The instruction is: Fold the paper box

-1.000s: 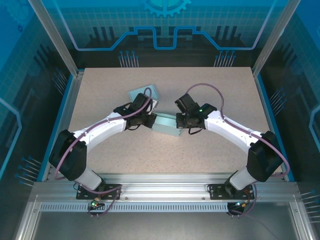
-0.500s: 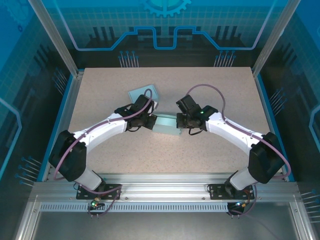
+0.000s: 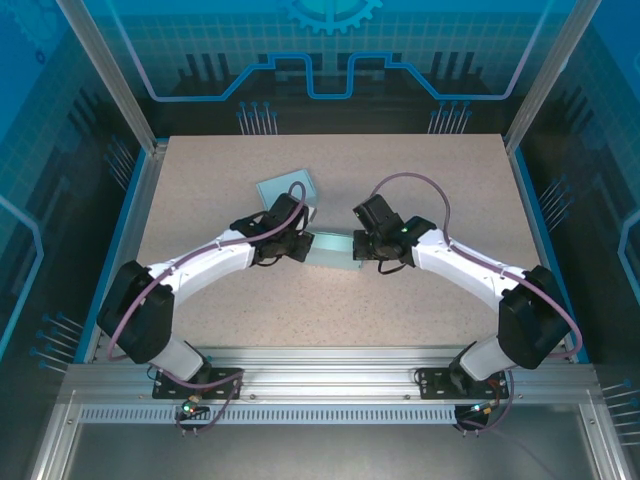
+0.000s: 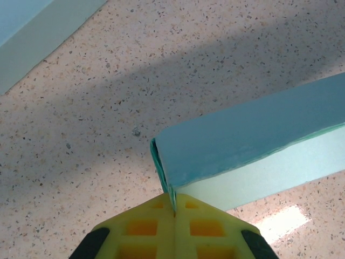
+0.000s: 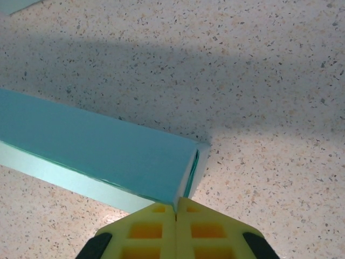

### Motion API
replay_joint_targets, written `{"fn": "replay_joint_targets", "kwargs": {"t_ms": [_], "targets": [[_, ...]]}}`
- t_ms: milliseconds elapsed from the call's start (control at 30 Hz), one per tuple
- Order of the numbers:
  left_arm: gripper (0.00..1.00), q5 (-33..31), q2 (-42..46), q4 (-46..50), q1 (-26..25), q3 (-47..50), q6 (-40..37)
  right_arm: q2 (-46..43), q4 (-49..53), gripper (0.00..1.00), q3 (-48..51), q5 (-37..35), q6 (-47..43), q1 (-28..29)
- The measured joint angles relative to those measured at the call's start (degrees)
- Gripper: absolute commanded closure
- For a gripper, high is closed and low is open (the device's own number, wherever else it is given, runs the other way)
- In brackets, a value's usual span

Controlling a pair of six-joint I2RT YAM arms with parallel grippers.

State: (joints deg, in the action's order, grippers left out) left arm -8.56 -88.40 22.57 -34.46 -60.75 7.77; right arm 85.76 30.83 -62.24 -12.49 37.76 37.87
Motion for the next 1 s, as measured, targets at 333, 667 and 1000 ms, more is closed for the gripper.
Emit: {"fn": "replay_joint_targets", "kwargs": {"t_ms": [333,667,1000], "targets": [[0.70,0.9,1.9,-4.1,0.0,3.5,1.2,0.1,-2.6,1.00,1.7,-2.1,-1.3,0.3],[0.22,7.8,6.6,-3.5,-1.0,5.4,2.9,0.5,-3.0,1.00,1.9,-4.5,-1.8,0.8],[0.18,7.5,16.3,-8.3,2.6,7.4,9.2,1.0,-2.8,1.00,1.5,-6.3,-1.8,1.8]]}}
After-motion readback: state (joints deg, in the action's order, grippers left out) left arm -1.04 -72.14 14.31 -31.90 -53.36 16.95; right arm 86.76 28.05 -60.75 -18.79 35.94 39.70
